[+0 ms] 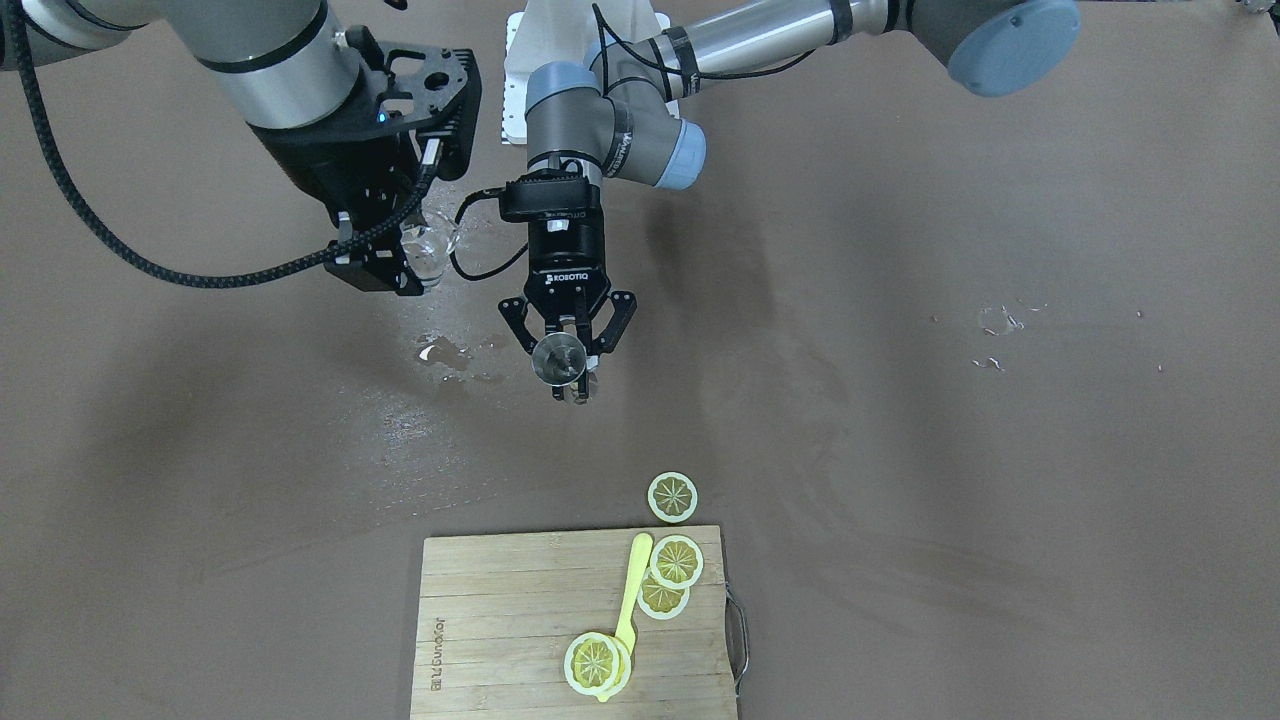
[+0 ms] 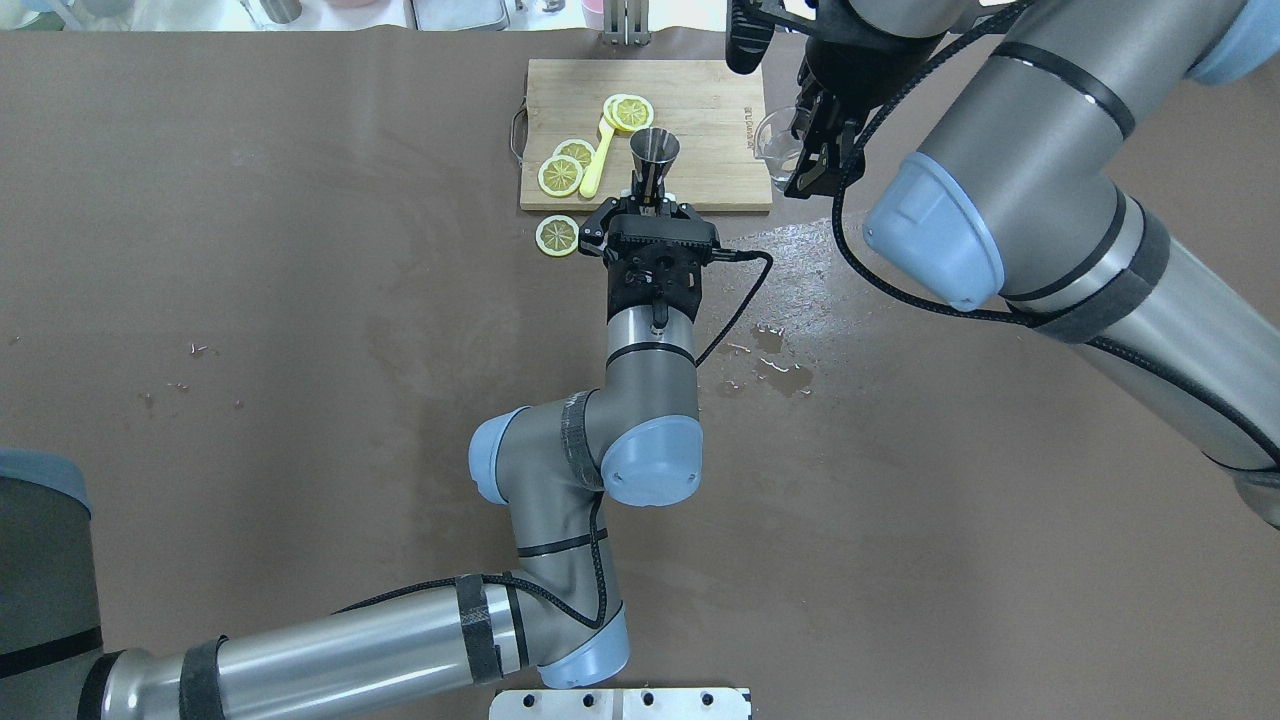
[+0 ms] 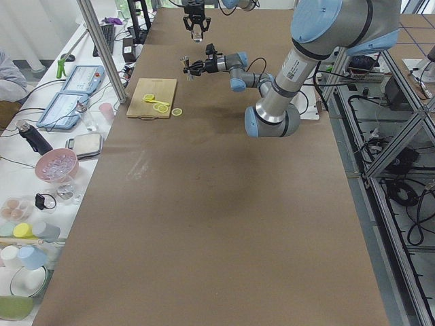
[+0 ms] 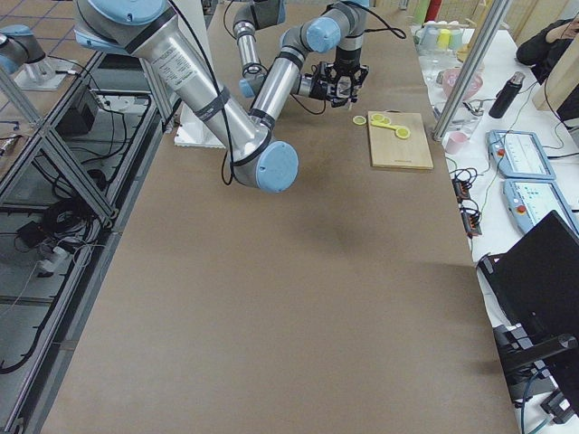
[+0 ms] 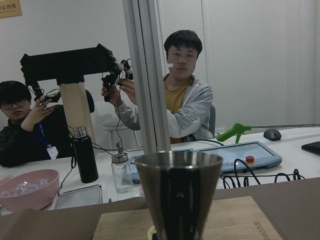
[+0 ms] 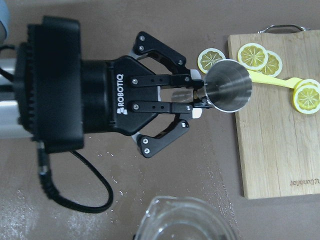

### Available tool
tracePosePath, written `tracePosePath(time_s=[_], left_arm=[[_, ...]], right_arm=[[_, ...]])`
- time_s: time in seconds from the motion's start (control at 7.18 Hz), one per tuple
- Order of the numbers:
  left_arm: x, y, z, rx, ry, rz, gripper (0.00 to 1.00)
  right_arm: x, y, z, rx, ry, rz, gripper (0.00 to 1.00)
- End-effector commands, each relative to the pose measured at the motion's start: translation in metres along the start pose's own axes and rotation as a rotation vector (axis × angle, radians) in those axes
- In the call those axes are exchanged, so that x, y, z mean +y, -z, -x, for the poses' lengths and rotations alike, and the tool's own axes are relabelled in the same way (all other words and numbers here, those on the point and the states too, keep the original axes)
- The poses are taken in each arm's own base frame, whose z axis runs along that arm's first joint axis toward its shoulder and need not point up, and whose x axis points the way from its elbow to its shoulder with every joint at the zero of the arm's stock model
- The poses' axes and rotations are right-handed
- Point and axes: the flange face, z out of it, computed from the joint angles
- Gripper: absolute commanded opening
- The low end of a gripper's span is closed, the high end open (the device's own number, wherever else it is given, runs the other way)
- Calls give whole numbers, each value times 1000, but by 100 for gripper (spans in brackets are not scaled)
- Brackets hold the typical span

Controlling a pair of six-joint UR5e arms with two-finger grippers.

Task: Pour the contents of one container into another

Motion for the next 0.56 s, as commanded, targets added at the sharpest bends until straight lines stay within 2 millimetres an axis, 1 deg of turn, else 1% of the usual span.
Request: tracePosePath(time_s=[0.0, 0.14, 0.28, 0.42], left_arm=[[-11, 5, -4, 40, -39, 24, 0], [-10, 4, -7, 69, -37, 54, 0], [-9, 3, -9, 89, -32, 75, 0], [-8, 2, -9, 91, -34, 80, 0]], right_arm=[[-7, -20, -34, -8, -7, 28, 0], [-9, -29, -48, -6, -8, 24, 0], [-14, -30, -58, -7, 2, 29, 0], [-26, -28, -66, -12, 24, 32, 0]])
